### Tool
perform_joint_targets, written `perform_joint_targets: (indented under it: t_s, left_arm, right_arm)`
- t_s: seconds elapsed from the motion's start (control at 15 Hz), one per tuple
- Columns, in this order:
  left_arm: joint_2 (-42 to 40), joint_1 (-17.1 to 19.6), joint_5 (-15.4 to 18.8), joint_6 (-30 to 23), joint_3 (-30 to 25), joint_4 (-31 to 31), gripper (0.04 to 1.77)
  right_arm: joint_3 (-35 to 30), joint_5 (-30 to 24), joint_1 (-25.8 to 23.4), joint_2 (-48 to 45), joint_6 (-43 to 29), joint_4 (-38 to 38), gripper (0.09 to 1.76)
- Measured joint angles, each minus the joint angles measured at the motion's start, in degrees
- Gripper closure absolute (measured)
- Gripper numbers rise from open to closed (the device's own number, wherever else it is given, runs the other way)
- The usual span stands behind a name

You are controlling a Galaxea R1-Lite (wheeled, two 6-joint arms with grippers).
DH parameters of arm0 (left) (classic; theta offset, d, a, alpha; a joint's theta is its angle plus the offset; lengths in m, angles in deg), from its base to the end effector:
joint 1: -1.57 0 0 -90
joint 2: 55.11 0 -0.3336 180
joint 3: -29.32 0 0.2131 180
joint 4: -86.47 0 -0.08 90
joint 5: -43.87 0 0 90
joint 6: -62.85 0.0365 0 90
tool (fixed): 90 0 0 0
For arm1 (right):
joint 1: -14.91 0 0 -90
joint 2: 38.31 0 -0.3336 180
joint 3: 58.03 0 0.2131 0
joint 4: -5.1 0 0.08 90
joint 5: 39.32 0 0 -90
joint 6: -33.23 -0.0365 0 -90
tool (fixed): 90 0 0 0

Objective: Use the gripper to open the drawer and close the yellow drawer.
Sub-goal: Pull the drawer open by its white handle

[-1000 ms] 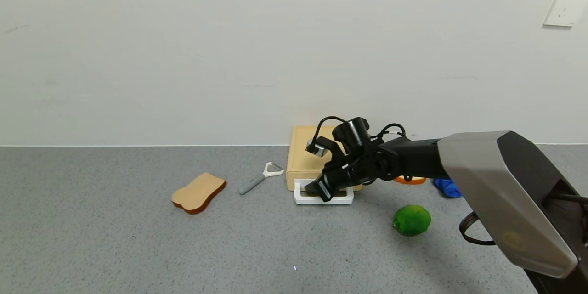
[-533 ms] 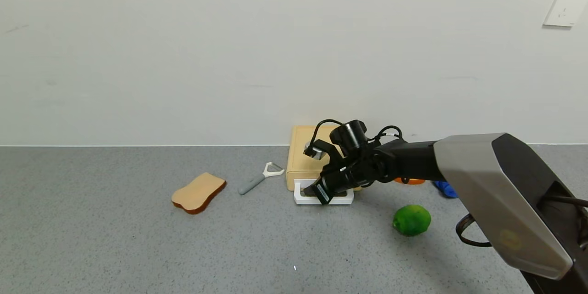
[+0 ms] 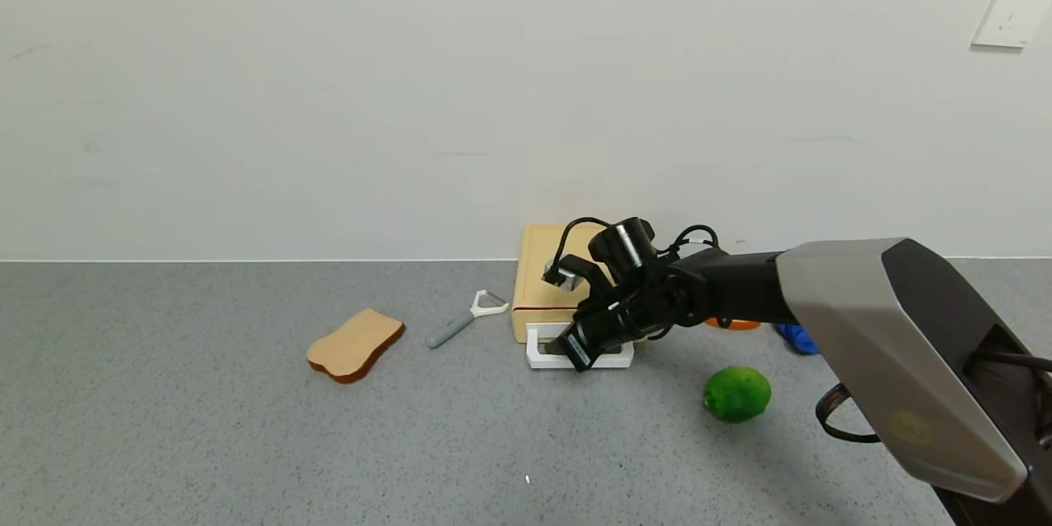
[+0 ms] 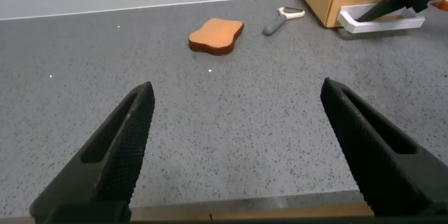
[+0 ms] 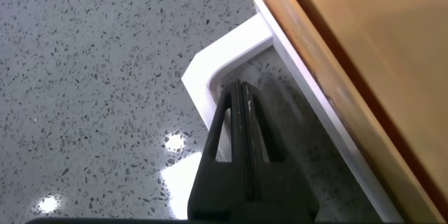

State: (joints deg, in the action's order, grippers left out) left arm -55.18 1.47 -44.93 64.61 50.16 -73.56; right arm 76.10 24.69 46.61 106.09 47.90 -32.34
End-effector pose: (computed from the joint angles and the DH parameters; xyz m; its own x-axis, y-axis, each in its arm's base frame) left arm -0.0181 -0.0007 0.0776 0.9996 -0.0227 0.0164 0.0222 0.9993 0.0311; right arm 0.4654 0.3062 0.0728 0.2843 0.6907 -0.6649 -0.8590 0.4915 0.1432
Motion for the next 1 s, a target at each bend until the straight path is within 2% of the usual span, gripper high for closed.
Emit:
perform_joint_targets:
  t_s: [1.0]
  left_arm:
    - [0.0,0.0,0.0,0.0,0.0,0.02,0.09]
  right_arm:
    - [-0.41,1.07,2.54,-2.45,-0.45,-12.96,1.73]
